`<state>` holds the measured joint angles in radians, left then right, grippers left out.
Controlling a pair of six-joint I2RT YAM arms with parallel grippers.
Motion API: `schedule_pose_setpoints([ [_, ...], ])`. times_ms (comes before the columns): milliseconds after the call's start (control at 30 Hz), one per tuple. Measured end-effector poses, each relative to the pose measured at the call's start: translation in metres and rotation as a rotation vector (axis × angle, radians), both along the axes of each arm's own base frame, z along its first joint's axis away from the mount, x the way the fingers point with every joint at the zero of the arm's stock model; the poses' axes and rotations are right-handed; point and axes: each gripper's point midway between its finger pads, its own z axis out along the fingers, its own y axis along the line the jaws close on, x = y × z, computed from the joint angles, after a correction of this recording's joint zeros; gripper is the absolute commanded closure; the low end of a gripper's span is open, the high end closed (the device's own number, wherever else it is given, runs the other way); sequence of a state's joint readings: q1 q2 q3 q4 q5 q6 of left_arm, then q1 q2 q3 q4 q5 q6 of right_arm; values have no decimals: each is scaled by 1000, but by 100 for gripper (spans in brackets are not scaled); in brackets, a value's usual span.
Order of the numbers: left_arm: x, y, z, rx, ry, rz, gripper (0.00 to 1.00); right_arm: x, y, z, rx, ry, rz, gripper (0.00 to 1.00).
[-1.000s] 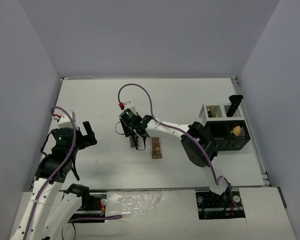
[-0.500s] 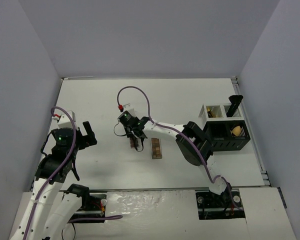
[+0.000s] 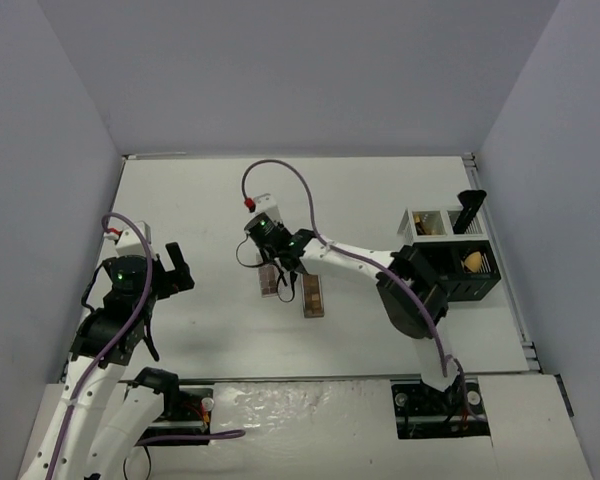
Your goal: Organize the makeup
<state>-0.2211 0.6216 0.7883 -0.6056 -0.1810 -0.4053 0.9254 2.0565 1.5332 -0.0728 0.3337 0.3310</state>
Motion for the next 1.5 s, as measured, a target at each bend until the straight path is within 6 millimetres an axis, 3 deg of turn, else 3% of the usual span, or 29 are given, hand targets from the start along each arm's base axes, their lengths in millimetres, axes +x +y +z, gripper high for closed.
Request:
schedule_pose_setpoints([
  [67, 0, 0, 0, 0, 0, 0, 3, 7, -24, 33, 33, -67, -33, 100],
  [167, 0, 0, 0, -1, 0, 0, 3, 30, -90, 95, 111, -209, -147, 100],
  [267, 0, 0, 0, -1, -1, 0, 3, 61, -187, 156, 185, -382, -354, 100],
  [367, 0, 0, 0, -1, -1, 0, 3, 68, -286, 191, 191, -528, -561, 100],
  [433, 0, 0, 0, -1, -1, 0, 3, 66, -331, 201, 180, -599, -651, 100],
  [567, 0, 0, 0, -1, -1, 0, 3, 58, -406, 200, 121, -678, -804, 100],
  [767, 0, 0, 0, -1, -1, 0, 3, 48, -490, 206, 47, -776, -974, 100],
  [900, 0, 0, 0, -1, -1, -1, 3, 46, -518, 206, 16, -824, -1031, 100],
  [1500, 2, -1, -4, 3, 19, -1, 3, 72, -523, 120, -43, -736, -1022, 100],
])
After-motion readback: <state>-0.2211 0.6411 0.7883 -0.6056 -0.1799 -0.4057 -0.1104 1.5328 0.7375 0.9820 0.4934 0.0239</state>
